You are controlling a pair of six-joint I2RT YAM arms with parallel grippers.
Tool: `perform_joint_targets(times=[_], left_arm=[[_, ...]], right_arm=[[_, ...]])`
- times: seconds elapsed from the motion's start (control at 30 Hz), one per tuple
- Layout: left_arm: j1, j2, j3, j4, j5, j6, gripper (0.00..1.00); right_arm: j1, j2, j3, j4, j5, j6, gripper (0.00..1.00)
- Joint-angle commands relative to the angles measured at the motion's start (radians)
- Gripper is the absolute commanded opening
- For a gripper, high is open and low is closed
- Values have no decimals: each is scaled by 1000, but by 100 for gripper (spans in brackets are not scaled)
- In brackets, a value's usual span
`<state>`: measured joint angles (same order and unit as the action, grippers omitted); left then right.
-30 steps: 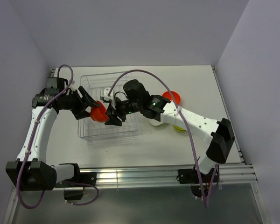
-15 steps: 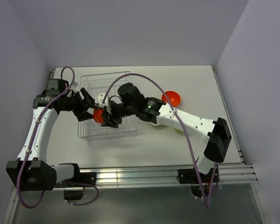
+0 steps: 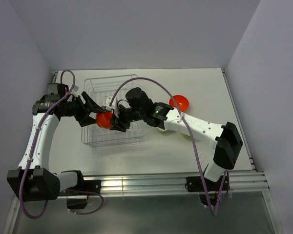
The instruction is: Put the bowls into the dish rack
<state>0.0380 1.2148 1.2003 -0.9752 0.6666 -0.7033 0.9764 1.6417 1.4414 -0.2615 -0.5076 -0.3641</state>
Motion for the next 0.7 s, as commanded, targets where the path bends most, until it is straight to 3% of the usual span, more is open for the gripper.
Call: perform_joint_targets(times=[0.0, 0.67], left_arm=[[0, -34, -4, 20, 64, -13, 0], [3, -46, -19, 38, 99, -44, 0]], right_arm=[[-10, -43, -6, 39, 21, -6, 51], [-15, 6, 57, -5, -32, -45, 50]])
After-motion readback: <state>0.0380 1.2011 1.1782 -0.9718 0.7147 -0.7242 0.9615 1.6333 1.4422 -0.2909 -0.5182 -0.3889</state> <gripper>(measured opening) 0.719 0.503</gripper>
